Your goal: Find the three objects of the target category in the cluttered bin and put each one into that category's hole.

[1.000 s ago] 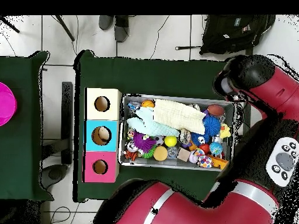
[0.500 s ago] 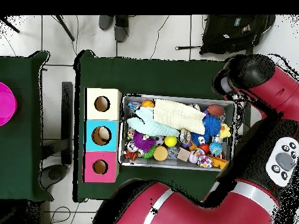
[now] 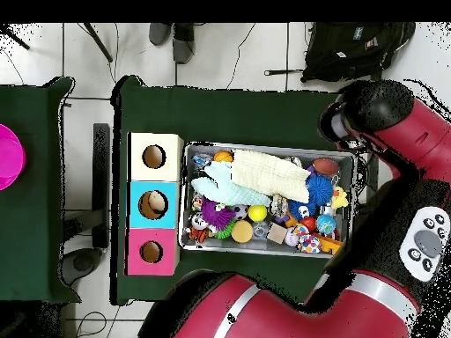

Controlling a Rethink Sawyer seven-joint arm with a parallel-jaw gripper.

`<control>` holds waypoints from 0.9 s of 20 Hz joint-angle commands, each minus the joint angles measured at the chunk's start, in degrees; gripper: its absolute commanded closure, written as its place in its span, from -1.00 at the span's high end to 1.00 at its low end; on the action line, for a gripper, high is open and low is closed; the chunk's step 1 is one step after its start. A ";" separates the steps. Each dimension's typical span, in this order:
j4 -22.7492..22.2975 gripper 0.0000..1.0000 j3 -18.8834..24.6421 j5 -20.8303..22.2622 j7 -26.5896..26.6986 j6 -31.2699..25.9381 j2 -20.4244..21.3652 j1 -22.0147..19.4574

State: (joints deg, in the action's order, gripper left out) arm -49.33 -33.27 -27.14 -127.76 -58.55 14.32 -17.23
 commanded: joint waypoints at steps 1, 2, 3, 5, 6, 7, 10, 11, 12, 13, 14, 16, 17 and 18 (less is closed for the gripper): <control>-4.71 1.00 2.81 -2.62 -20.11 -3.23 0.41 1.75; -4.78 1.00 2.70 -2.66 -20.35 -3.24 0.42 1.89; -5.23 1.00 2.68 -2.82 -20.95 -2.93 0.47 2.38; -5.73 1.00 2.43 -3.08 -22.01 -2.42 0.49 3.15; -5.79 1.00 2.31 -3.16 -22.39 -2.33 0.43 3.34; -6.00 1.00 2.12 -3.24 -23.04 -2.18 0.43 3.74; -6.58 1.00 1.79 -3.38 -24.54 -1.60 0.36 4.74; -6.61 1.00 1.85 -3.36 -24.42 -1.40 0.28 4.45; -6.60 1.00 1.81 -3.27 -24.49 -1.39 0.33 4.35; -6.59 1.00 1.76 -3.19 -24.55 -1.39 0.38 4.25; -6.63 1.00 1.79 -3.10 -24.60 -1.36 0.45 4.22; -6.60 1.00 1.91 -2.83 -24.53 -1.45 0.70 4.09; -6.60 1.00 1.97 -2.68 -24.48 -1.44 0.81 4.02; -6.56 1.00 2.07 -2.55 -24.34 -1.47 0.87 3.81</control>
State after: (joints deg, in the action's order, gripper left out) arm -49.81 -33.30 -28.74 -136.94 -58.55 14.43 -12.89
